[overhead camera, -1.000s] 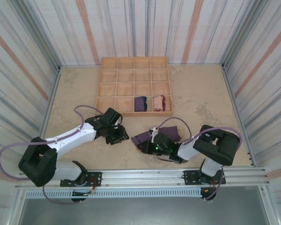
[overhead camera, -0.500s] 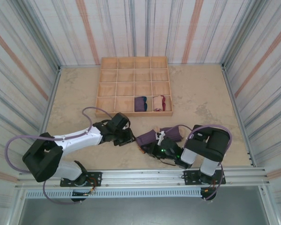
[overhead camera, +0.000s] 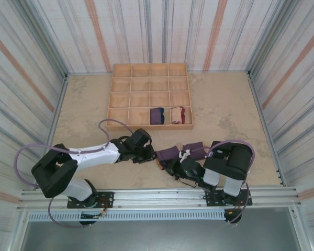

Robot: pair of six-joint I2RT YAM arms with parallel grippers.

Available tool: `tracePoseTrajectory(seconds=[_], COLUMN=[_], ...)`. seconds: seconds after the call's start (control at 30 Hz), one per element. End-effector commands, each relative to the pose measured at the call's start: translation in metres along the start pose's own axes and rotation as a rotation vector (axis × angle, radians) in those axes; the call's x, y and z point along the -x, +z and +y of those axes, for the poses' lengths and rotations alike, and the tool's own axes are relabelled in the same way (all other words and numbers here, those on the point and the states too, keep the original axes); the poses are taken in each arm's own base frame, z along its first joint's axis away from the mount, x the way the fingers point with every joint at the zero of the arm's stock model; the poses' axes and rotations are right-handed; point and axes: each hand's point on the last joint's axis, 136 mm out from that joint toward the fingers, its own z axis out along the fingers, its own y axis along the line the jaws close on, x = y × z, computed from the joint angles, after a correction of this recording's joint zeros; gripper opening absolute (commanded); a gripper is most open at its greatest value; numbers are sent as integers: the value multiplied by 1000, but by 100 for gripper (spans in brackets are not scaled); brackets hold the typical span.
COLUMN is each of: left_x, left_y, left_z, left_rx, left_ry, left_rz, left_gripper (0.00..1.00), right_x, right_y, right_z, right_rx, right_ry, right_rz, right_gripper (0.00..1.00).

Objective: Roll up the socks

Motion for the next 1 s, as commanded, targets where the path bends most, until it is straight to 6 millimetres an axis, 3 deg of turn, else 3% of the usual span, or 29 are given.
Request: tracePoseTrajectory(seconds=[0.0, 0.6, 0.73, 0.97], left_x=[4, 0, -4, -5], left_y=[10, 42, 47, 44], left_z=[-2, 4, 11, 27], left_rx=[-5, 39, 63, 138], left_ry=[1, -31, -52, -64], left_rz=[-22, 14, 23, 24], left_gripper=[37, 34, 27, 5], right_x=[17, 14, 14, 13], right_y=[-40, -43, -43, -45], right_z=[-126, -145, -147, -149], right_rx=[-473, -489, -488, -504], right_ry=[92, 140, 144, 140], right_rz=[-85, -94, -98, -97], right_gripper=[0, 0, 0, 3])
